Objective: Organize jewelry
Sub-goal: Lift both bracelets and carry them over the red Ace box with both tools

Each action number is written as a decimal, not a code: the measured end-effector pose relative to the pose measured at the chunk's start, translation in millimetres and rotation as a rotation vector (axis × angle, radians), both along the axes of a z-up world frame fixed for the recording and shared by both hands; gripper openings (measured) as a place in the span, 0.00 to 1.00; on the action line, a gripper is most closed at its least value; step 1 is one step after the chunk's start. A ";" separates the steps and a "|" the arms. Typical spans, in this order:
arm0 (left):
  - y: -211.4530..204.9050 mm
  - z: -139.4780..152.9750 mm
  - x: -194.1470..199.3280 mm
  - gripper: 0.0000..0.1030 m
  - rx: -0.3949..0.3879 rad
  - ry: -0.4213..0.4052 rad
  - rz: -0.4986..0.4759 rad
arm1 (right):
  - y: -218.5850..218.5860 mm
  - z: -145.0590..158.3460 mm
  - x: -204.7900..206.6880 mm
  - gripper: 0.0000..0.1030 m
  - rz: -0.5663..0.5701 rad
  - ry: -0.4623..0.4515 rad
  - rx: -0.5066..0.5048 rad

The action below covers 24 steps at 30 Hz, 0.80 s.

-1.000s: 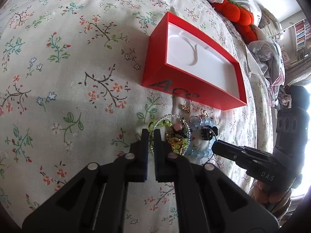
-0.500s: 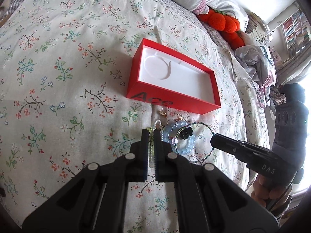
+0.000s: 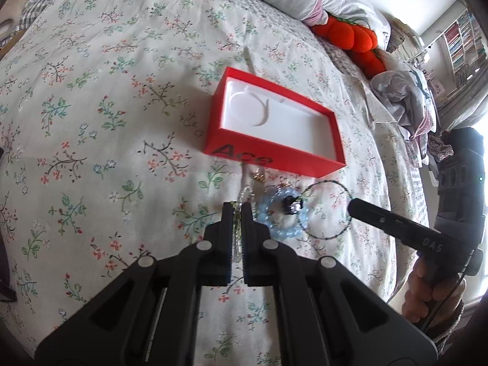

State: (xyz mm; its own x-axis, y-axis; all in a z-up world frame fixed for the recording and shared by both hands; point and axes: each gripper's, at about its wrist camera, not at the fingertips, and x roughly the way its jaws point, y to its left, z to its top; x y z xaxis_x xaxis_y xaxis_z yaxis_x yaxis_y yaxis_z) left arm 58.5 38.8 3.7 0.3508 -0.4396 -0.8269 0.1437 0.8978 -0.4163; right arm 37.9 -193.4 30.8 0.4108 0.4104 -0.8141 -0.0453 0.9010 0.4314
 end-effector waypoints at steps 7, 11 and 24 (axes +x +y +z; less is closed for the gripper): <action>31.3 -30.3 2.6 0.06 0.066 0.076 0.048 | 0.9 -8.8 -1.3 0.04 0.011 0.026 -0.025; 45.2 -34.4 1.9 0.18 0.057 0.086 0.079 | 2.8 -14.6 -0.2 0.04 0.015 0.039 -0.033; 32.7 -60.9 2.0 0.12 0.081 0.184 0.039 | 8.5 -24.1 6.1 0.04 0.017 0.061 -0.046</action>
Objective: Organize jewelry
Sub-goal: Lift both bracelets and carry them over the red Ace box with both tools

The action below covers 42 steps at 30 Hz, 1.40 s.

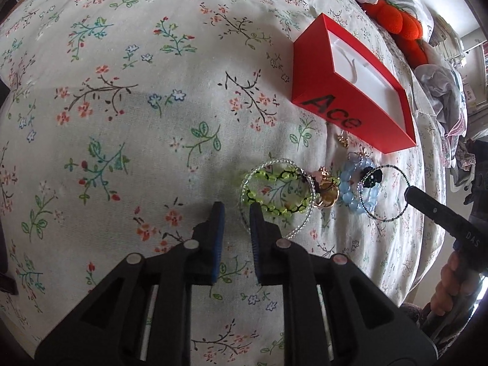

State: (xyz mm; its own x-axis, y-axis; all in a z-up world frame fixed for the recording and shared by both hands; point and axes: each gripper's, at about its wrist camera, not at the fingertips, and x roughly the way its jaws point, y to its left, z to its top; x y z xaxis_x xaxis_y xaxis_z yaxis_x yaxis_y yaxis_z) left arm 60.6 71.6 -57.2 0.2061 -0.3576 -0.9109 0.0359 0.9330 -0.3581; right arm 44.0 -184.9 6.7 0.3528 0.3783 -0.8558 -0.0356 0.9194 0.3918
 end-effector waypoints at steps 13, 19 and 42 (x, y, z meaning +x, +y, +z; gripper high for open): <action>-15.7 60.2 -13.4 0.04 0.002 -0.232 -0.048 | 0.2 19.3 -1.1 0.04 0.013 -0.065 -0.001; -23.8 93.3 -5.3 0.04 -0.058 -0.343 -0.026 | -0.2 37.4 4.3 0.04 0.008 -0.132 0.003; -81.7 84.6 48.3 0.04 -0.334 -0.413 -0.015 | -35.4 33.8 45.6 0.04 -0.141 -0.256 0.048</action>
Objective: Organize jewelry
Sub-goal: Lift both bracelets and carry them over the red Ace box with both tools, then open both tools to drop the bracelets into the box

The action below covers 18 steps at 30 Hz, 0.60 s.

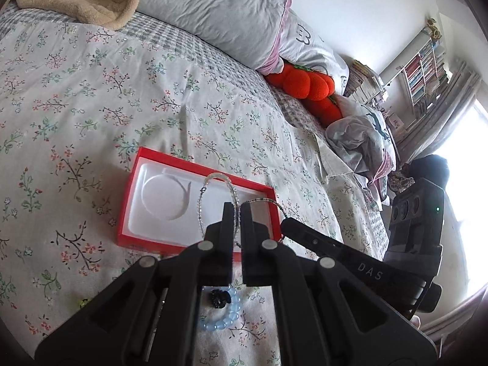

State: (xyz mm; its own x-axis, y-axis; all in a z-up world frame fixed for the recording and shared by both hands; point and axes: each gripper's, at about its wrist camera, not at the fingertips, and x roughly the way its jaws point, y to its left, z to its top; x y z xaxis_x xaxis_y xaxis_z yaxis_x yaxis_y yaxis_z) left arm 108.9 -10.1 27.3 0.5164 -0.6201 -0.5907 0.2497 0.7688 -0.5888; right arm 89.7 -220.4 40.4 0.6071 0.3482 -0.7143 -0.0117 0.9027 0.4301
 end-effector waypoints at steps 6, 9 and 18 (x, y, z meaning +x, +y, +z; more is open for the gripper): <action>6.6 -13.1 6.7 0.04 0.088 0.029 0.057 | -0.7 -12.1 5.5 0.04 -0.016 0.035 -0.030; 9.8 -17.1 9.4 0.04 0.143 0.039 0.087 | 2.0 -15.0 6.5 0.04 -0.015 0.040 -0.075; 2.4 -29.1 12.9 0.04 0.236 0.053 0.094 | -0.2 -18.7 6.8 0.05 -0.023 0.049 -0.116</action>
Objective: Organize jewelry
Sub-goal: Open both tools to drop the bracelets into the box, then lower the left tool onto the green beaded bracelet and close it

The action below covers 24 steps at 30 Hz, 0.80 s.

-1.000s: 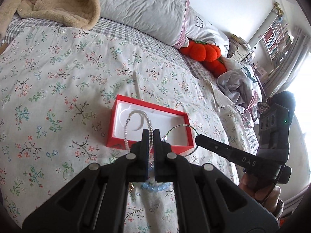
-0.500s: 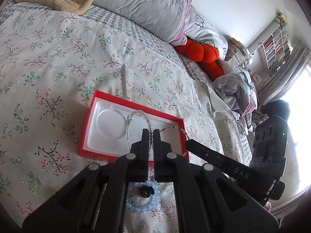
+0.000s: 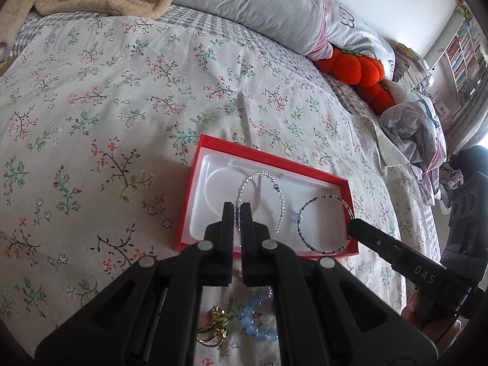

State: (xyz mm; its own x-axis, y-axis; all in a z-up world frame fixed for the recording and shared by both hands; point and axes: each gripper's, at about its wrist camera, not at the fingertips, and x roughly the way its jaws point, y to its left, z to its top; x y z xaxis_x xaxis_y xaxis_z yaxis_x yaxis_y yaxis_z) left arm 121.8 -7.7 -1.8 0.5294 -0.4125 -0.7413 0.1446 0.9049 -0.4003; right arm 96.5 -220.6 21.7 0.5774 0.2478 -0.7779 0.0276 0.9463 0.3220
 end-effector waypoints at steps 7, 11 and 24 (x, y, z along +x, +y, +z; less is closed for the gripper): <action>-9.8 10.0 -5.7 0.35 0.071 -0.036 -0.020 | -3.4 1.5 0.6 0.11 -0.001 0.014 0.009; -10.7 20.6 -13.7 0.48 0.098 -0.063 -0.029 | -3.0 7.7 -4.0 0.12 0.017 0.013 0.003; 2.7 17.1 -46.2 0.79 0.288 -0.009 -0.031 | 4.1 18.3 -35.1 0.62 0.048 0.038 0.005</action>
